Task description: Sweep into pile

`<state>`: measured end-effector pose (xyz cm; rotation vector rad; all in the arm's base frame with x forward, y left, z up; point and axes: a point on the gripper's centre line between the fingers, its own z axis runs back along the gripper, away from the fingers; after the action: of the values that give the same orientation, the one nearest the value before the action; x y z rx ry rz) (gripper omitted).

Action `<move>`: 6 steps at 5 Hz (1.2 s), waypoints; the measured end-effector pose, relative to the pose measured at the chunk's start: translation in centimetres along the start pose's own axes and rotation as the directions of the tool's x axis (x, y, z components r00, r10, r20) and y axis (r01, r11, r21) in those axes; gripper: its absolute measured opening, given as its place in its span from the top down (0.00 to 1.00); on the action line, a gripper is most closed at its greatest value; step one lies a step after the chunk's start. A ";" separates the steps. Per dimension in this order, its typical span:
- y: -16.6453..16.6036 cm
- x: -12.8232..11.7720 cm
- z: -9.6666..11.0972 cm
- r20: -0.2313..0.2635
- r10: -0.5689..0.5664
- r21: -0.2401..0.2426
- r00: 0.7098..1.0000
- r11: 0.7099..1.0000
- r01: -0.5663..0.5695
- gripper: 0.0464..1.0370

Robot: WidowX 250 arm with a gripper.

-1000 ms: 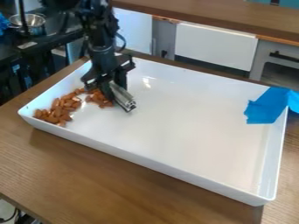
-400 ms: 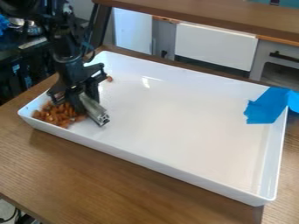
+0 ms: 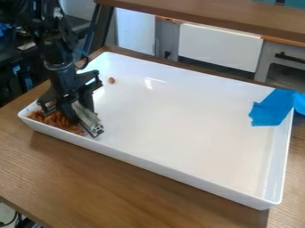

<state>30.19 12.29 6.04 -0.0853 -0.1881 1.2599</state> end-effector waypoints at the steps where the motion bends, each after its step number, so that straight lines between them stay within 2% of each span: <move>1: -3.2 -1.5 1.4 -0.021 -0.083 -0.051 0.996 0.995 0.082 0.66; 2: -7.4 -4.8 3.0 -0.032 -0.241 -0.109 0.970 0.966 0.237 0.66; 3: -11.3 -8.7 4.5 -0.054 -0.392 -0.131 0.918 0.914 0.383 0.66; 4: -14.6 -12.8 4.6 -0.077 -0.484 -0.109 0.871 0.873 0.476 0.66; 5: -18.1 -16.0 3.5 -0.080 -0.513 -0.078 0.854 0.858 0.508 0.66; 6: -20.5 -17.5 1.5 -0.059 -0.524 -0.045 0.850 0.852 0.522 0.66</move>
<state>44.03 -10.67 9.34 -0.0935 -0.1542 0.7045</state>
